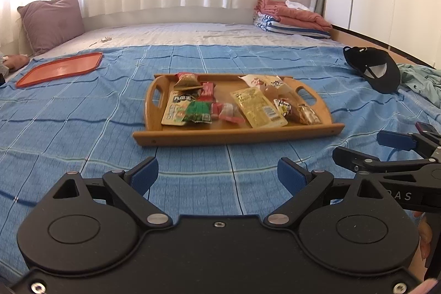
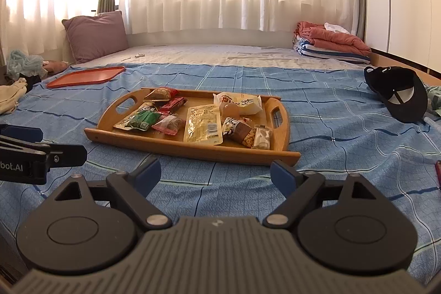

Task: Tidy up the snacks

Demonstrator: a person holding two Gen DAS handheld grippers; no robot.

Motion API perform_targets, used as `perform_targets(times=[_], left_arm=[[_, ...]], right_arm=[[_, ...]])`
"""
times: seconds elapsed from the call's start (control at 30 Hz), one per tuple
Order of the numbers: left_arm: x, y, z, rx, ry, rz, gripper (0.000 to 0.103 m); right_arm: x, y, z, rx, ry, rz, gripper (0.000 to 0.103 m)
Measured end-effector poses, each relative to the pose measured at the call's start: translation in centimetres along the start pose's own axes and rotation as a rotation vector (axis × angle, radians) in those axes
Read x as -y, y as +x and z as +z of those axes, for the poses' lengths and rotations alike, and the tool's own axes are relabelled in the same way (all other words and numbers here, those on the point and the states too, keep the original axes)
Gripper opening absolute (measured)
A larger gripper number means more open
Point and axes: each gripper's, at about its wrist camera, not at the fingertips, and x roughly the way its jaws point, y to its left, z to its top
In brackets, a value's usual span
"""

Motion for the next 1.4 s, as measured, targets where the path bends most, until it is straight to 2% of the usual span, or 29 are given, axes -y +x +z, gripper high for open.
perform_targets(times=[0.4, 0.8, 0.93, 1.03, 1.4], left_arm=[[-0.6, 0.7, -2.9, -0.060, -0.038, 0.025, 0.093], [-0.9, 3.7, -5.7, -0.142, -0.062, 0.061, 0.093], [-0.3, 4.4, -6.5, -0.129, -0.010, 0.093, 0.097], [-0.1, 4.7, -6.6, -0.128, -0.010, 0.087, 0.103], [0.0, 5.2, -6.6, -0.136, -0.021, 0.098, 0.103]], right_arm=[[-0.9, -0.4, -2.6, -0.028, -0.018, -0.003, 0.093], [-0.7, 1.1, -6.1, -0.120, -0.014, -0.033, 0.095], [-0.8, 1.7, -7.1, -0.145, -0.012, -0.048, 0.100], [-1.2, 2.1, -7.1, -0.157, -0.028, -0.057, 0.103], [-1.4, 2.8, -6.9, -0.197, -0.019, -0.070, 0.103]])
